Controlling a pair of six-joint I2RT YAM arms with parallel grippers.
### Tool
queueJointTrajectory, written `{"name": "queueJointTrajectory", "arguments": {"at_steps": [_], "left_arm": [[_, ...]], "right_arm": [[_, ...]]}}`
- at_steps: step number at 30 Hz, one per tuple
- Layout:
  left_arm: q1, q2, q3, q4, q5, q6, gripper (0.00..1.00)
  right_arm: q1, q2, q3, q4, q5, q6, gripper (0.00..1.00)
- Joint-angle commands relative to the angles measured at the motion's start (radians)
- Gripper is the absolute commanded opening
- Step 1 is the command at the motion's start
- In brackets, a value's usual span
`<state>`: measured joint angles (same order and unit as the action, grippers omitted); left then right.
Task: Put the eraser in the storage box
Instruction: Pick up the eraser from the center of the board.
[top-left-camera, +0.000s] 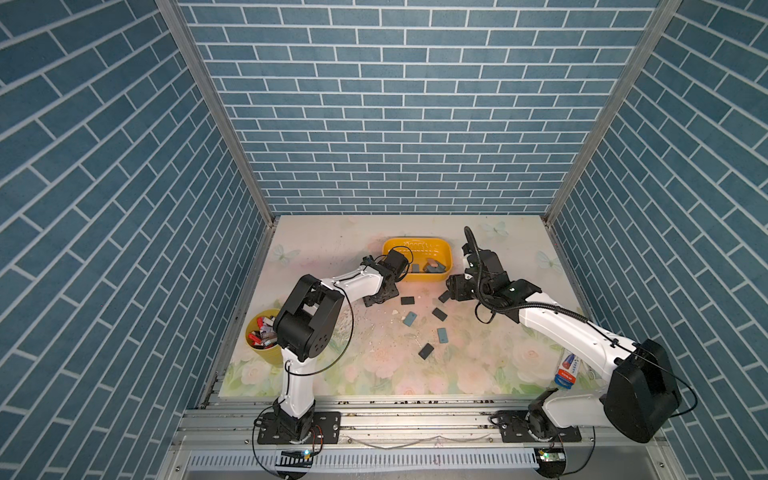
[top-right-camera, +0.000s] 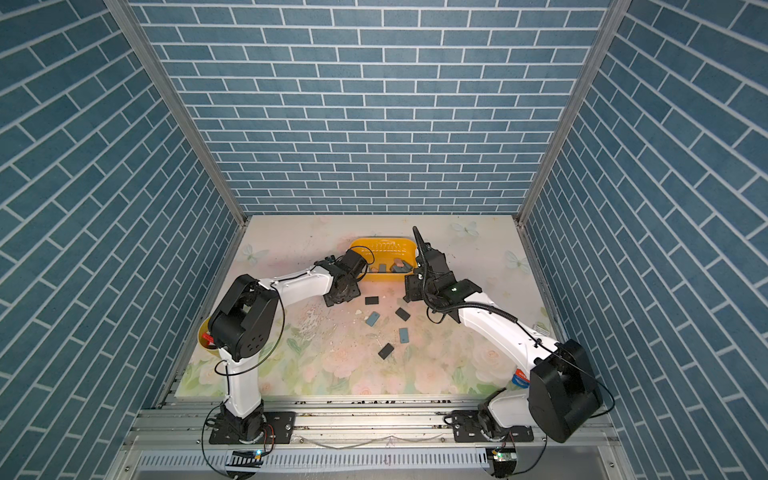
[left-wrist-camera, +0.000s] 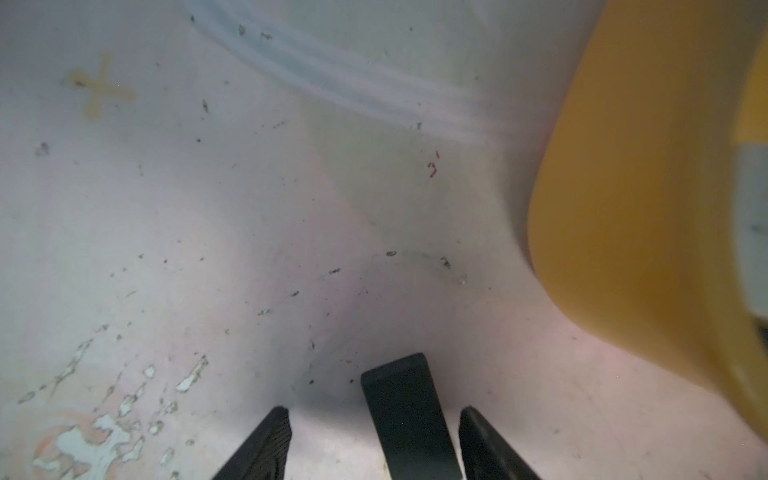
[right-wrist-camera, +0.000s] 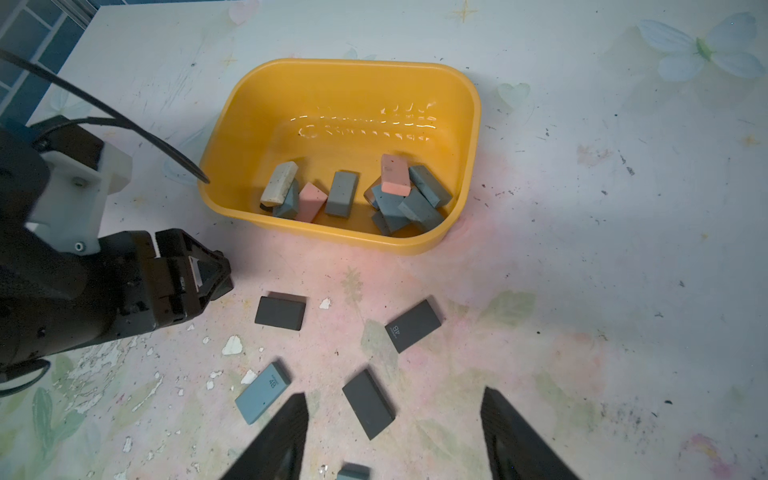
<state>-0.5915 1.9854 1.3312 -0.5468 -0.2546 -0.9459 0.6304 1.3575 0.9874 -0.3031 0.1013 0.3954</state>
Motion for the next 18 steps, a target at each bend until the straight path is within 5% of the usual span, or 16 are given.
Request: {"name": "queueJointTrajectory", "arguments": {"at_steps": [1,18], "left_arm": [[-0.008,0.026,0.015,-0.009,0.012,-0.006,0.63],[-0.016,0.018,-0.044,0.004,0.003,0.021,0.35]], "right_arm": [[0.009,-0.022,-0.006,0.012,0.022,0.029,0.68],[0.009,0.105,0.106,-0.189,0.099,0.082,0.68]]}}
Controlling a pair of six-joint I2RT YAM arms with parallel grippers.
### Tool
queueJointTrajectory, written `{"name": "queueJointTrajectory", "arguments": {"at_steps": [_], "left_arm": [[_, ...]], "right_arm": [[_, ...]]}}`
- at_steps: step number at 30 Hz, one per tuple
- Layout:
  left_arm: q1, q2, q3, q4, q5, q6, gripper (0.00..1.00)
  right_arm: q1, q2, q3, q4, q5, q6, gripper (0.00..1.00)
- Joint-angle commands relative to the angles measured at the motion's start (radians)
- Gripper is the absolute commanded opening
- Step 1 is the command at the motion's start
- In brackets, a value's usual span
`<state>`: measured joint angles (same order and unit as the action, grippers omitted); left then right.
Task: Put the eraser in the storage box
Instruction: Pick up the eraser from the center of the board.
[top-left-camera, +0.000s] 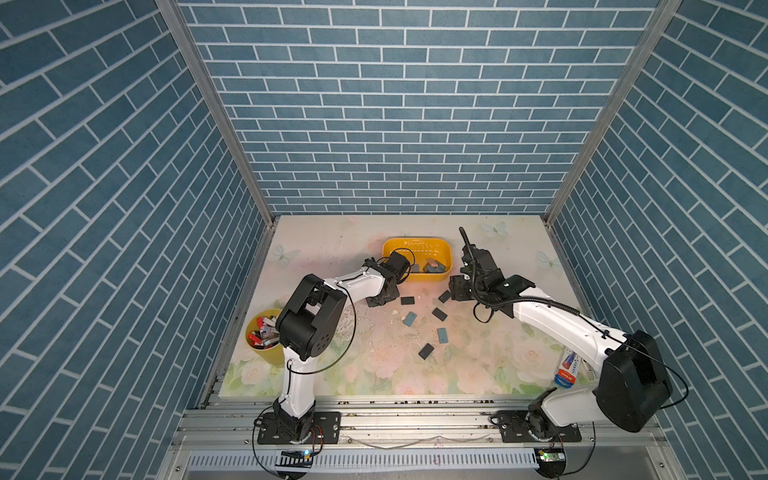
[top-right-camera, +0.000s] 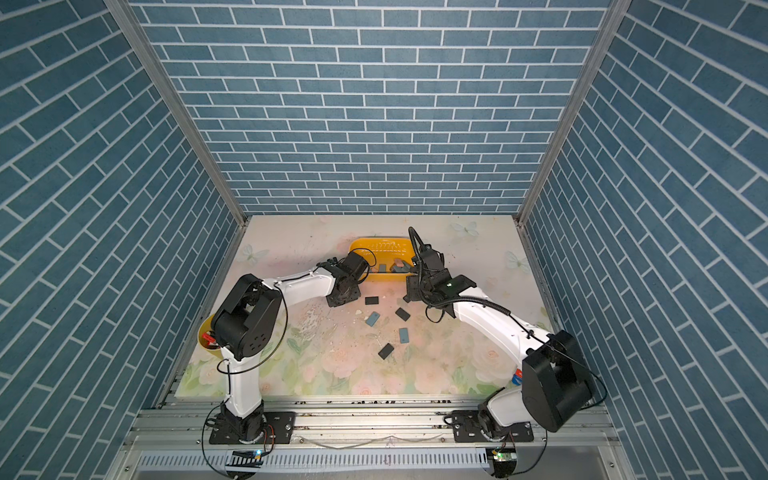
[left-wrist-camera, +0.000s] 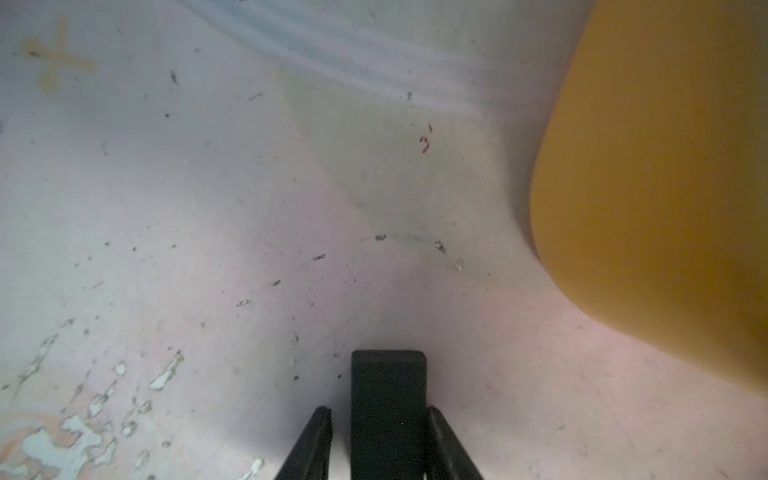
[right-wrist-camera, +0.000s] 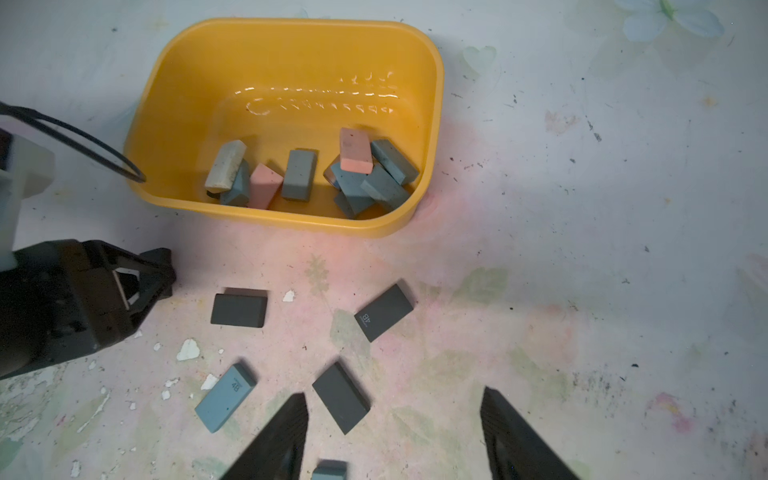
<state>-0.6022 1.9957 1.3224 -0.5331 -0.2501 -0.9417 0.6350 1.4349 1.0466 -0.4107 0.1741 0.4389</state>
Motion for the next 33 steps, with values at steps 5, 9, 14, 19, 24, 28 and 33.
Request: {"name": "queueJointTrajectory", "arguments": {"at_steps": [5,9,14,19,24,28,33], "left_arm": [[-0.005,0.002,-0.053,-0.015,-0.015,0.039,0.3],[-0.005,-0.019,-0.076,-0.011,-0.005,0.058,0.26],[-0.005,-0.071,-0.109,-0.015,-0.006,0.077,0.23],[-0.005,-0.14,-0.139,-0.027,-0.015,0.096,0.21],[-0.005,-0.198,-0.147,-0.051,-0.021,0.115,0.19],[-0.005,-0.243,-0.144,-0.067,-0.026,0.128,0.19],[-0.005,-0.268,-0.125,-0.095,-0.028,0.148,0.19]], "right_arm": [[0.005,0.092,0.091,-0.141,0.0,0.029,0.68],[0.005,0.143,0.116,-0.161,-0.045,0.029,0.68],[0.005,0.2,0.143,-0.189,-0.074,0.034,0.67],[0.005,0.24,0.167,-0.214,-0.096,0.027,0.65],[0.006,0.274,0.181,-0.224,-0.145,0.012,0.63],[0.006,0.297,0.188,-0.228,-0.196,0.001,0.62],[0.008,0.341,0.207,-0.244,-0.24,-0.009,0.6]]}}
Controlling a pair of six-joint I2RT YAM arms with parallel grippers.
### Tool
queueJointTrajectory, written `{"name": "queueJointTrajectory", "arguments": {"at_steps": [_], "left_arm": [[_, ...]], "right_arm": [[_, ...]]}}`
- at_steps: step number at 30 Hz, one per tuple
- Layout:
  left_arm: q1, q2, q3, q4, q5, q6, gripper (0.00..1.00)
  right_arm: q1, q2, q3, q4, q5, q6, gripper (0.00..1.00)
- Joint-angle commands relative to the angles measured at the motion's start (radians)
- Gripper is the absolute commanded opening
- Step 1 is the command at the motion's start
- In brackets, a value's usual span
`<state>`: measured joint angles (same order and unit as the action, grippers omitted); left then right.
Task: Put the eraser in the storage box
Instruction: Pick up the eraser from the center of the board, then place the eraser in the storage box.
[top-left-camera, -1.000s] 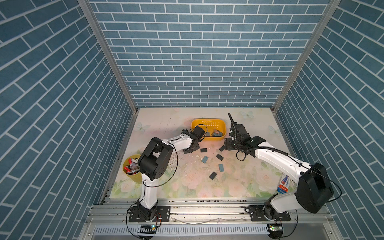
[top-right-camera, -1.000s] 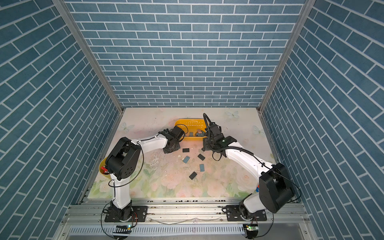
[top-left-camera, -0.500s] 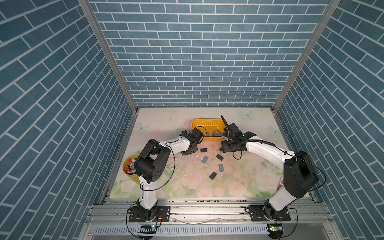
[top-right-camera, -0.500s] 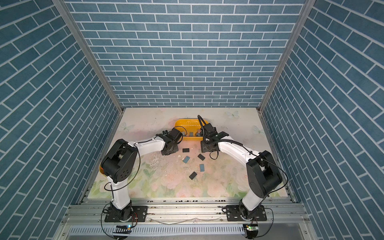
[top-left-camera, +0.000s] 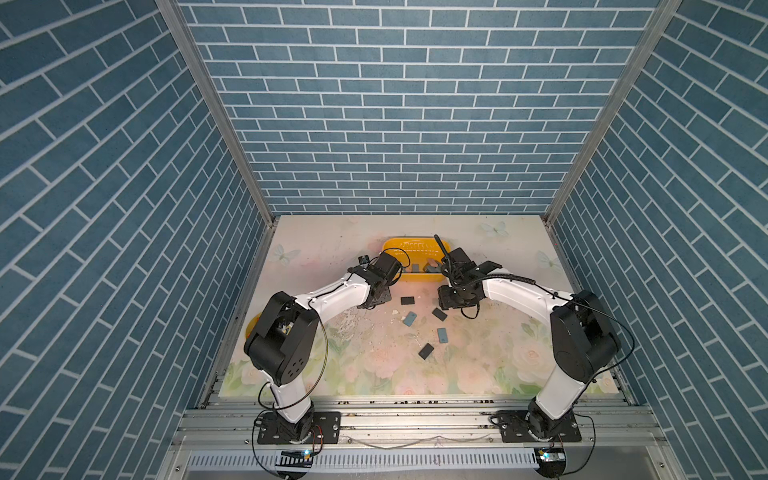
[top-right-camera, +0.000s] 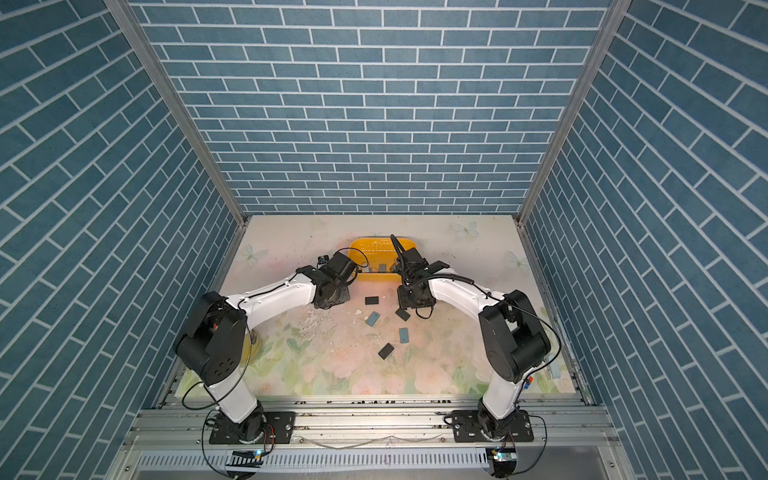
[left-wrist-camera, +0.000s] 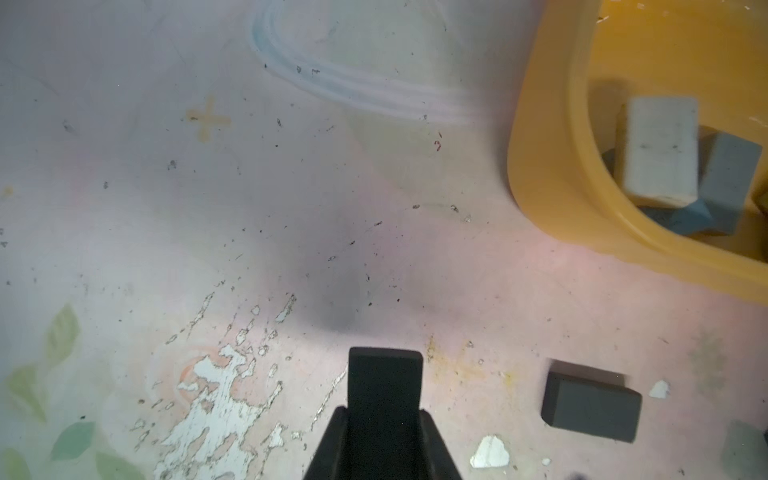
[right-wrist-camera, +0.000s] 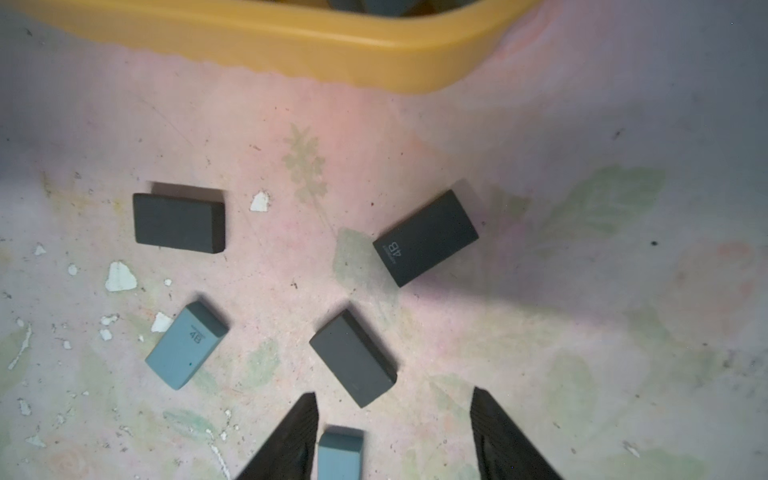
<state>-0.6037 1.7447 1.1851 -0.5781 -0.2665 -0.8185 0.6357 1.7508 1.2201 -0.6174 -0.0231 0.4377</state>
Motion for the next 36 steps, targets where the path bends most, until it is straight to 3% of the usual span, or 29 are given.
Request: {"name": "queueJointTrajectory", "arguments": {"at_steps": [1,24,36], "left_arm": [[-0.003,-0.021,0.018,-0.058,-0.013,0.027,0.19],[0.06,-0.031,0.209,-0.11,-0.008,0.09,0.2],[0.069,0.172,0.482,-0.156,0.05,0.137,0.21]], "right_arm": [[0.008,0.033,0.035,-0.038,-0.051,-0.009,0.59],[0.029,0.103,0.07,-0.068,-0.031,-0.018,0.56],[0.028,0.065,0.053,-0.054,-0.008,-0.007,0.55]]}}
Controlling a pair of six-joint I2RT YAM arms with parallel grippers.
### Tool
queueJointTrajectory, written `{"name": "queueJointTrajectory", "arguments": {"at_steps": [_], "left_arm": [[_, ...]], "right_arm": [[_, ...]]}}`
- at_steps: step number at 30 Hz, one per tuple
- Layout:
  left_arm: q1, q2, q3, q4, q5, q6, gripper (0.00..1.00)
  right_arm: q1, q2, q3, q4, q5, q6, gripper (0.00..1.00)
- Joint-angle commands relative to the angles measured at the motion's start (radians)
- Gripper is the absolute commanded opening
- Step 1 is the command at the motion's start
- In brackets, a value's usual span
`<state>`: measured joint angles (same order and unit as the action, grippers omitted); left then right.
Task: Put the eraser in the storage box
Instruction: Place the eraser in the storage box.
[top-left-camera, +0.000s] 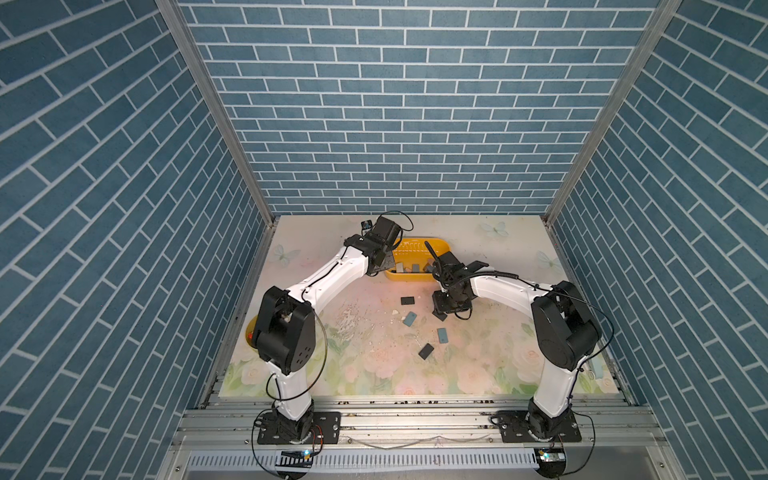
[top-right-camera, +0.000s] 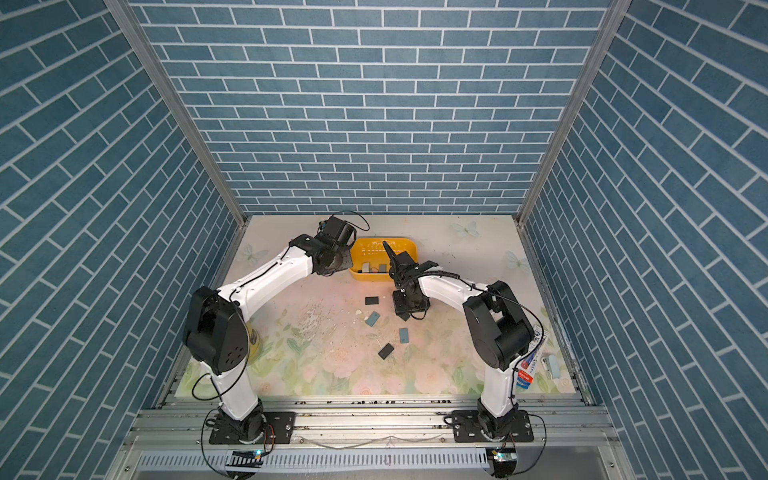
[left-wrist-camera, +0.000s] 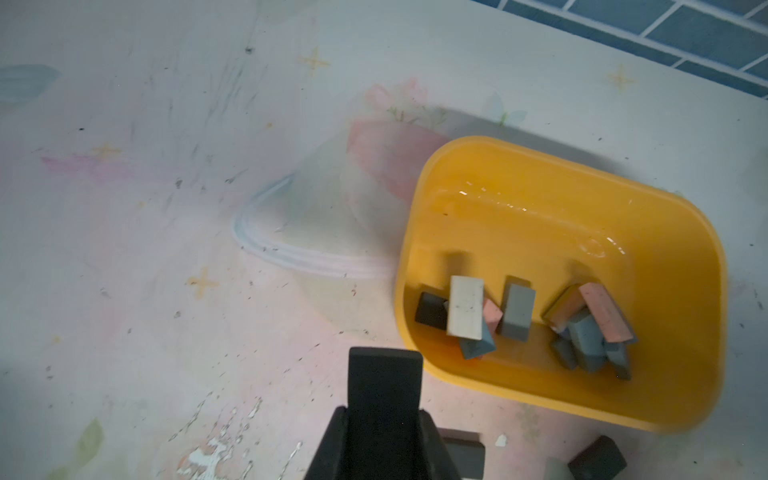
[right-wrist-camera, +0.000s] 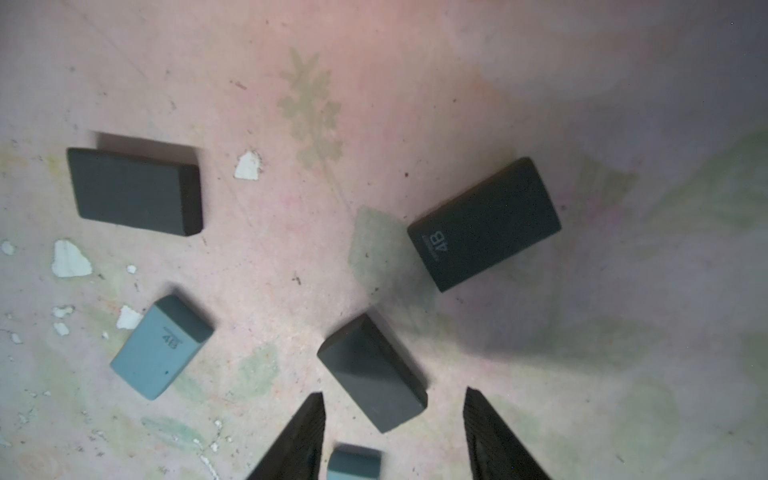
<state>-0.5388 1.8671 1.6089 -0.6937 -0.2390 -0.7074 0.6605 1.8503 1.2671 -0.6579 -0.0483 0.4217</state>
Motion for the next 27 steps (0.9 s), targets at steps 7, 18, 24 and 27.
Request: {"name": "queueJointTrajectory", "arguments": {"at_steps": [7,18,24,27], "left_arm": [[0.005,0.208,0.234,-0.08,0.076,0.056,0.22],[0.005,0.369,0.375,-0.089,0.162,0.064,0.25],[0.004,0.415,0.388,-0.078,0.181,0.063,0.26],[0.004,0.44,0.404,-0.083,0.188,0.064,0.28]], "right_arm": [[0.004,-0.048,0.001,-0.006,0.002,0.008,0.54],[0.006,-0.069,-0.003,-0.011,0.014,0.008,0.53],[0.007,-0.088,-0.009,-0.013,0.026,0.006,0.53],[0.007,-0.091,-0.009,-0.013,0.022,0.006,0.53]]}}
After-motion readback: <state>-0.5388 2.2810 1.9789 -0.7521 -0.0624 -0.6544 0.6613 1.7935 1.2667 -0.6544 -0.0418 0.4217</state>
